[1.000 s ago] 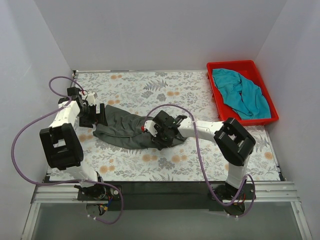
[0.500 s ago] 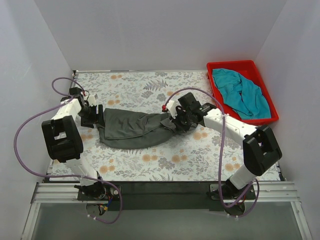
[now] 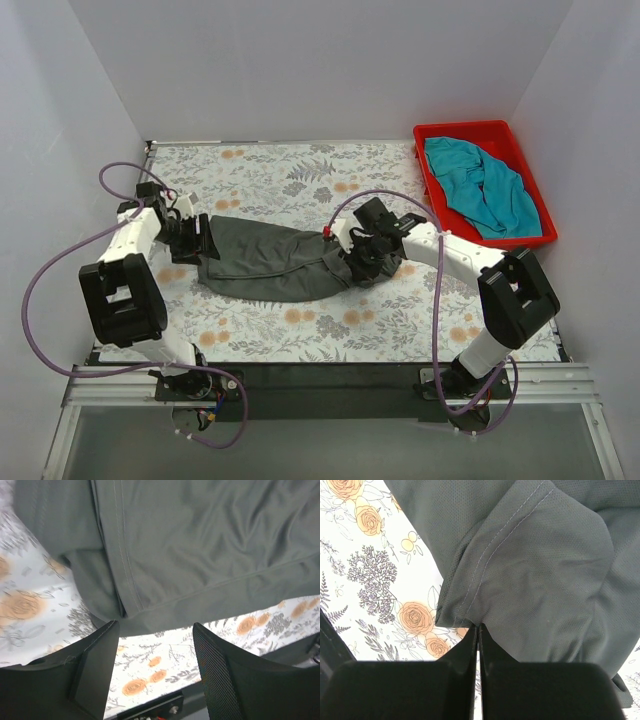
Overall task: Fold and stack the t-shirts
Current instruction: Flatten the tshirt out
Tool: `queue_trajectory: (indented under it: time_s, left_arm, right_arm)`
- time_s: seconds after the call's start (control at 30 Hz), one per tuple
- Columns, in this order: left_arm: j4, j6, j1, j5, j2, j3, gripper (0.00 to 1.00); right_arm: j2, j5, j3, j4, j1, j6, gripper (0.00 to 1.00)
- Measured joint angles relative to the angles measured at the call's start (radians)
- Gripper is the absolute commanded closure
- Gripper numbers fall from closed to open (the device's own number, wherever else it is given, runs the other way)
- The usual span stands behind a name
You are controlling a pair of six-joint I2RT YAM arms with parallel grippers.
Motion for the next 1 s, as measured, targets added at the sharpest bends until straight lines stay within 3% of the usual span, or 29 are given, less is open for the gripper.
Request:
queue_trajectory:
  time_s: [0.7, 1.0]
  left_arm:
    - [0.058, -0.055, -0.028, -0.001, 0.073, -0.131, 0.50]
    - [0.075, -0.073, -0.034, -0.089, 0.081, -0.152, 0.43]
  right_arm:
    - [0.000, 0.002, -0.021, -0.024, 0.000, -0.002, 0.85]
    - [0.000, 0.002, -0.021, -0.026, 0.000, -0.002, 0.83]
